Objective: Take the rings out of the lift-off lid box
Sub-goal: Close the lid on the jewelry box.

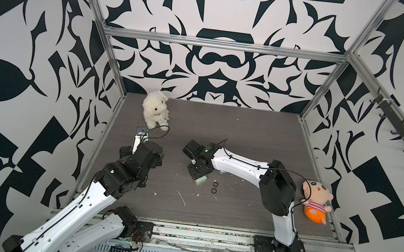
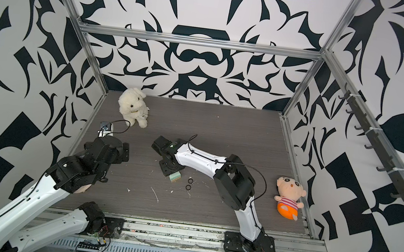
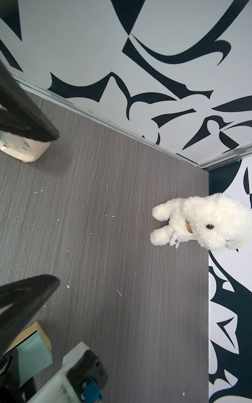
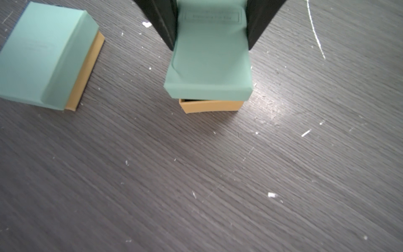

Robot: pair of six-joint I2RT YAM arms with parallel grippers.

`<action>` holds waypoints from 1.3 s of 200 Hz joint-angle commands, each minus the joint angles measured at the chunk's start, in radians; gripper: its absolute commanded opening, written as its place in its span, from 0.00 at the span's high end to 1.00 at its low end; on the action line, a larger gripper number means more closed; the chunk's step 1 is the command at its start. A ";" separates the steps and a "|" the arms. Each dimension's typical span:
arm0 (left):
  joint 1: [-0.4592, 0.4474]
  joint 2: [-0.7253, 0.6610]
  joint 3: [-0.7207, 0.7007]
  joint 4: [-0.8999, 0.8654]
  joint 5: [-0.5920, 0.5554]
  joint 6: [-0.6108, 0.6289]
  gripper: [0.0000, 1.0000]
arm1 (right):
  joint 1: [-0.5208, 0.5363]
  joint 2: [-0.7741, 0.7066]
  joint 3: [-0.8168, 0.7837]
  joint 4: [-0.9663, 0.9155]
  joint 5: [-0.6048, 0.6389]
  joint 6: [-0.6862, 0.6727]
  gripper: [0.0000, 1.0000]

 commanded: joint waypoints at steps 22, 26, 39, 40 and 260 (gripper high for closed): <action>0.006 -0.012 -0.027 -0.003 0.003 0.007 0.01 | 0.003 -0.012 -0.005 -0.001 0.005 -0.006 0.50; 0.005 -0.013 -0.027 -0.003 0.003 0.007 0.01 | 0.003 -0.012 -0.005 -0.001 0.005 -0.007 0.50; 0.006 -0.014 -0.027 -0.003 0.003 0.007 0.01 | 0.003 -0.012 -0.006 0.003 0.005 -0.006 0.50; 0.005 -0.014 -0.027 -0.003 0.003 0.007 0.01 | 0.003 -0.012 -0.006 0.002 0.005 -0.006 0.50; 0.008 -0.020 -0.029 -0.002 0.002 0.009 0.01 | 0.004 0.015 0.001 0.004 -0.005 -0.008 0.50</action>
